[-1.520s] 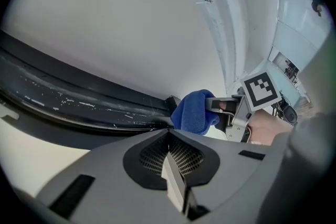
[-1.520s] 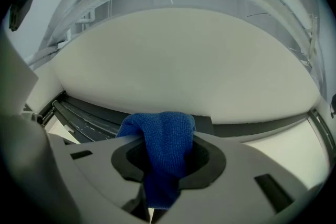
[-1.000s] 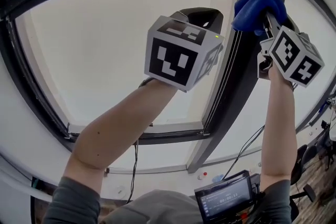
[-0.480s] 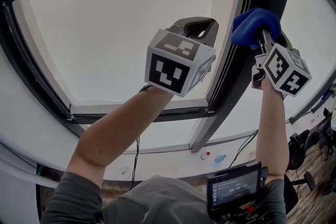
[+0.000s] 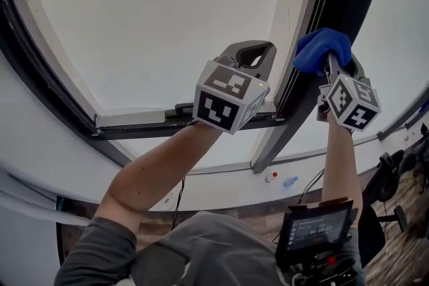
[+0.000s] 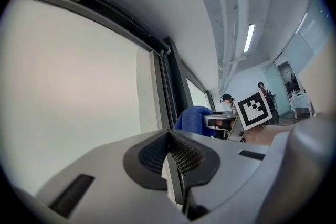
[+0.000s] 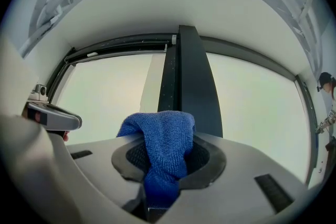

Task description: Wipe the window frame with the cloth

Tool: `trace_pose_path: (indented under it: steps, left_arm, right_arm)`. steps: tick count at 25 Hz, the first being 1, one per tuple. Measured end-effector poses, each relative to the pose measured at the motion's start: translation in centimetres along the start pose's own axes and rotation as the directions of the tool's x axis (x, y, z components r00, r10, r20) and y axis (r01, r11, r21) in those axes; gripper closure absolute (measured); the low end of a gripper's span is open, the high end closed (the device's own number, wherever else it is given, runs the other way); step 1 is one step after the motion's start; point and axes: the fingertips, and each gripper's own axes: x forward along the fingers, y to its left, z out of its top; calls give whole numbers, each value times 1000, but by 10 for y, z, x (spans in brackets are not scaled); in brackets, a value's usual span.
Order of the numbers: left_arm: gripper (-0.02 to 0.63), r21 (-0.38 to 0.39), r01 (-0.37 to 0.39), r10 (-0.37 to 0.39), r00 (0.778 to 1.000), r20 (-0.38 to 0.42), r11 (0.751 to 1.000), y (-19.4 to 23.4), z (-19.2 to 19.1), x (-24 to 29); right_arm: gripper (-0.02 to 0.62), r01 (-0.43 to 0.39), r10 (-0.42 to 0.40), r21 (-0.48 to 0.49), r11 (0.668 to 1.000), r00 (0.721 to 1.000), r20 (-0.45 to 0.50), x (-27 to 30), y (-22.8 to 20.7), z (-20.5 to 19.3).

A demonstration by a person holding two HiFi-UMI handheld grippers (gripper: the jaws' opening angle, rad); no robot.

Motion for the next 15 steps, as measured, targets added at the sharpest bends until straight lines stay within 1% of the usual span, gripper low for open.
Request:
trace_pose_path:
  steps: [3, 6, 10, 15]
  left_arm:
    - [597, -20, 13, -14, 999, -29, 1000, -5, -29, -3]
    - [597, -26, 32, -33, 998, -56, 999, -11, -56, -3]
    - [597, -48, 43, -47, 996, -77, 998, -14, -88, -2]
    - [597, -99, 65, -76, 991, -108, 993, -29, -128, -7]
  right_arm:
    - [477, 0, -1, -3, 1000, 999, -32, -7, 3, -29]
    - [477, -2, 4, 18, 1000, 997, -74, -11, 4, -63]
    - [477, 2, 1, 24, 1000, 991, -134, -14, 7, -107]
    - [477, 24, -15, 44, 999, 982, -190, -32, 5, -154]
